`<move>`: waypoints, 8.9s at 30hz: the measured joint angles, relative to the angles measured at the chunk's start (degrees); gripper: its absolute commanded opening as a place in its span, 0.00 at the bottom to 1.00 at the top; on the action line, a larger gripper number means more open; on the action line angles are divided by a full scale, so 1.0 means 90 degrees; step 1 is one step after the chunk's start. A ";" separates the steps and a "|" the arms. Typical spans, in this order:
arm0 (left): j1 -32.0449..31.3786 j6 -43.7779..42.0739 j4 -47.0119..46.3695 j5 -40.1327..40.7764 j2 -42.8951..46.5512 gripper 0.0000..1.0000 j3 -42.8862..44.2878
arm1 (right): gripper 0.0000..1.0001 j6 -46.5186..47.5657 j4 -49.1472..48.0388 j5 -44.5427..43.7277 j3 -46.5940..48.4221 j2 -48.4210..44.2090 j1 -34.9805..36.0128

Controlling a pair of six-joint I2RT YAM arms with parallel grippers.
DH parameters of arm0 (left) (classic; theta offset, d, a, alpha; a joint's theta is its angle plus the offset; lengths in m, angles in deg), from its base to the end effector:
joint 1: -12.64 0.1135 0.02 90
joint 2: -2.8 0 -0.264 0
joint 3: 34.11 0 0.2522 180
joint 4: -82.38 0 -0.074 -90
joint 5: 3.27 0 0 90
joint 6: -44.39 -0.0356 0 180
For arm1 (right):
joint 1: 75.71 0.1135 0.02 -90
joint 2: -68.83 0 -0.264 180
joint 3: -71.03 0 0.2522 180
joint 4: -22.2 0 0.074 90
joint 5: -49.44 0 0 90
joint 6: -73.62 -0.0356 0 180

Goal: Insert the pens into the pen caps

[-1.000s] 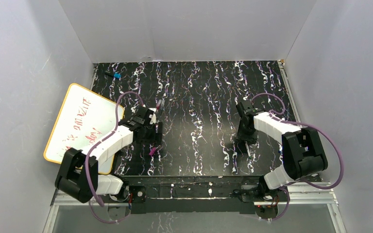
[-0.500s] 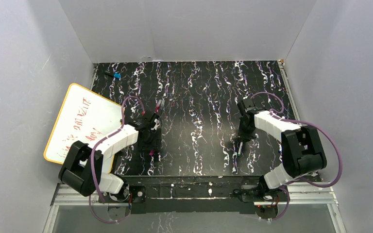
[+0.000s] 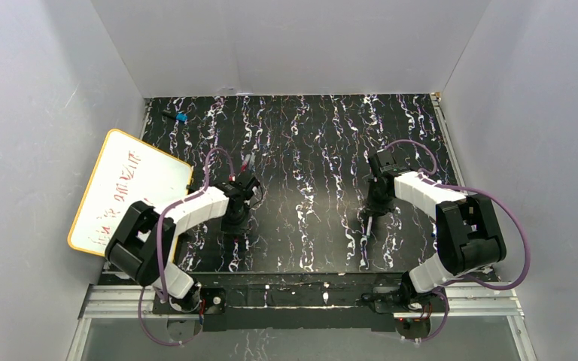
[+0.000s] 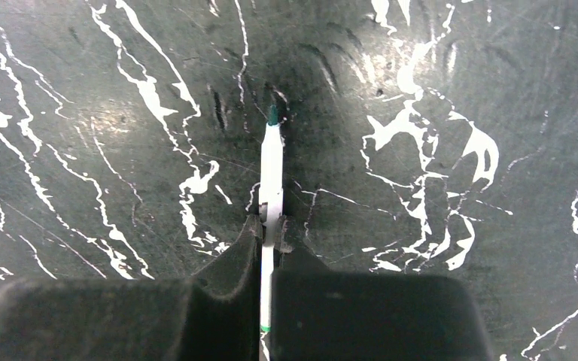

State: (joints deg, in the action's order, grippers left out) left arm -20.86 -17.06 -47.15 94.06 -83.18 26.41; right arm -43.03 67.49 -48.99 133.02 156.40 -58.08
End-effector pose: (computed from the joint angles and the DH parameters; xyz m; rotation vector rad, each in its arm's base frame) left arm 0.2158 -0.1374 0.1624 0.1011 2.8639 -0.0250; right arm 0.2609 0.0774 0.1652 0.2528 2.7664 -0.0132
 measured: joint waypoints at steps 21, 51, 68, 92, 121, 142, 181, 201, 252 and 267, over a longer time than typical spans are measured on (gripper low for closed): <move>-0.1610 0.0680 -0.1773 -0.0100 -0.1987 0.19 0.2110 | 0.01 -0.0022 -0.0240 0.0267 -0.0039 -0.0903 0.0002; -0.1413 -0.0486 -0.4371 -0.2713 0.1943 0.76 0.0510 | 0.01 -0.0430 -0.2883 0.2572 0.1416 -0.2120 0.1783; -0.1365 -0.0602 -0.5404 -0.2934 0.2348 0.53 0.0357 | 0.01 -0.0636 -0.3315 0.2249 0.1477 -0.2164 0.2982; -0.1290 -0.0476 -0.5459 -0.2905 0.2516 0.42 0.0194 | 0.01 -0.0515 -0.3378 0.1494 0.1479 -0.2361 0.3104; -0.0840 -0.0556 -0.4719 -0.2550 0.2572 0.00 0.0027 | 0.99 -0.0393 -0.2178 0.0508 0.1494 -0.2776 0.3118; 0.1746 -0.1107 -0.2535 -0.2565 0.2878 0.00 -0.0750 | 0.68 -0.0495 0.0872 -0.0384 0.2098 0.0760 0.3638; 0.1751 -0.1110 -0.2601 -0.3038 0.3055 0.00 -0.0750 | 0.17 0.0325 0.0678 -0.0143 0.4102 0.3206 0.3883; 0.1751 -0.1132 -0.2601 -0.3036 0.3077 0.00 -0.0750 | 0.01 0.3461 -0.0889 -0.0600 0.2084 0.1503 0.3876; 0.1751 -0.1122 -0.2628 -0.3203 0.3014 0.00 -0.0750 | 0.79 0.0826 -0.1039 0.0204 0.1338 -0.0299 0.3626; 0.1751 -0.1122 -0.2650 -0.3223 0.3014 0.00 -0.0750 | 0.84 0.0823 -0.0148 -0.0408 0.1632 0.1022 0.4153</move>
State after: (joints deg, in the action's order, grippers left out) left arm -5.10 -27.16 -71.00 65.05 -56.05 19.66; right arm -35.62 66.16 -52.66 147.71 165.60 -20.71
